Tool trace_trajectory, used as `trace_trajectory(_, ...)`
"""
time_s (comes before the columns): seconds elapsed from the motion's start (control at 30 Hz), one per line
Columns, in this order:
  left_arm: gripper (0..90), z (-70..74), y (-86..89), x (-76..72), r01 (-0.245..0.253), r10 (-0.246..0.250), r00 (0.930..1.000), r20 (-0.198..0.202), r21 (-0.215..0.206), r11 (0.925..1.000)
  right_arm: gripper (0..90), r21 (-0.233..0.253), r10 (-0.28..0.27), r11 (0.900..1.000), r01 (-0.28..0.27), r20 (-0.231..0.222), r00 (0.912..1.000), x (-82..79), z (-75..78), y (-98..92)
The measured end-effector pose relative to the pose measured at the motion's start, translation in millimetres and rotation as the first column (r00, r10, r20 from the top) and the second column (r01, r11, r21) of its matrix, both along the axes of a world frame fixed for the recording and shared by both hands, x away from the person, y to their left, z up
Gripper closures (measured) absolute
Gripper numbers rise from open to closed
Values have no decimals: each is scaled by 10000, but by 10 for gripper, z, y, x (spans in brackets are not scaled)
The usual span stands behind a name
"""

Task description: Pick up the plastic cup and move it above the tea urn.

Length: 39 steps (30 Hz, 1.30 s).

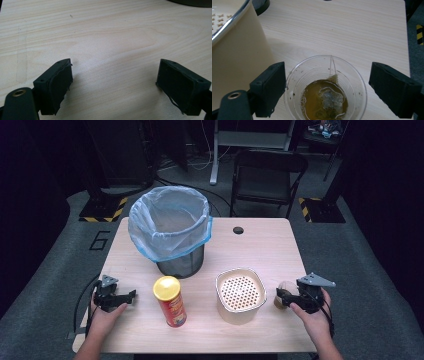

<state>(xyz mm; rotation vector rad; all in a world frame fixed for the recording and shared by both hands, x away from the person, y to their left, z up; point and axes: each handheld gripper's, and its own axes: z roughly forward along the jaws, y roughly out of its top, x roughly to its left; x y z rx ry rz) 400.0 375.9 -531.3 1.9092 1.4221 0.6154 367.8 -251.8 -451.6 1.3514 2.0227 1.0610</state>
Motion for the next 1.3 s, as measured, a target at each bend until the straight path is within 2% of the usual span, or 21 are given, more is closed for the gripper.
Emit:
trace_trajectory(0.1,130,1,0,-1,-1,1,10000,-14,14,10000,137,-187,27,9998,-27,10,10000,6,-51,54)
trace_trajectory(0.17,130,0,0,0,1,-1,10000,1,-5,10000,138,-407,-71,9991,71,11,10000,10,-95,87)
trace_trajectory(0.27,129,0,0,0,4,-4,10000,2,-1,10000,151,-463,-385,9982,377,-170,9991,28,-173,92)
trace_trajectory(0.3,130,-1,0,0,-4,4,10000,9,-3,10000,147,-459,-526,9976,513,-269,9983,25,-197,89)
trace_trajectory(0.37,130,0,0,0,2,-2,10000,5,-4,10000,184,-44,-545,9985,544,-391,9977,13,-249,74)
trace_trajectory(0.47,130,0,0,0,2,-2,10000,4,-5,10000,212,-177,-515,9985,510,-273,9983,-8,-269,77)
trace_trajectory(0.63,130,0,0,0,2,-2,10000,4,-2,10000,215,-36,-418,9991,418,-177,9990,0,-285,72)
trace_trajectory(0.7,130,0,0,0,2,-2,10000,0,-4,10000,213,-112,-399,9991,398,-95,9992,-2,-294,82)
trace_trajectory(0.77,130,0,0,0,1,-1,10000,3,-4,10000,220,-623,-315,9976,313,-35,9995,0,-318,97)
trace_trajectory(0.87,130,0,0,0,4,-4,10000,3,-3,10000,277,-546,-391,9978,383,-145,9991,-3,-338,109)
trace_trajectory(0.97,130,0,0,1,4,-4,10000,2,-1,10000,297,-275,-326,9991,320,-225,9992,11,-328,78)
trace_trajectory(1.1,130,0,0,1,5,-5,10000,2,-1,10000,329,-142,-48,9999,44,-263,9996,17,-311,61)
trace_trajectory(1.2,130,0,0,1,4,-4,10000,4,-2,10000,341,-376,253,9990,-261,-223,9994,28,-267,70)
trace_trajectory(1.3,130,0,0,1,6,-6,10000,3,0,10000,349,-795,790,9936,-797,-126,9968,69,-163,75)
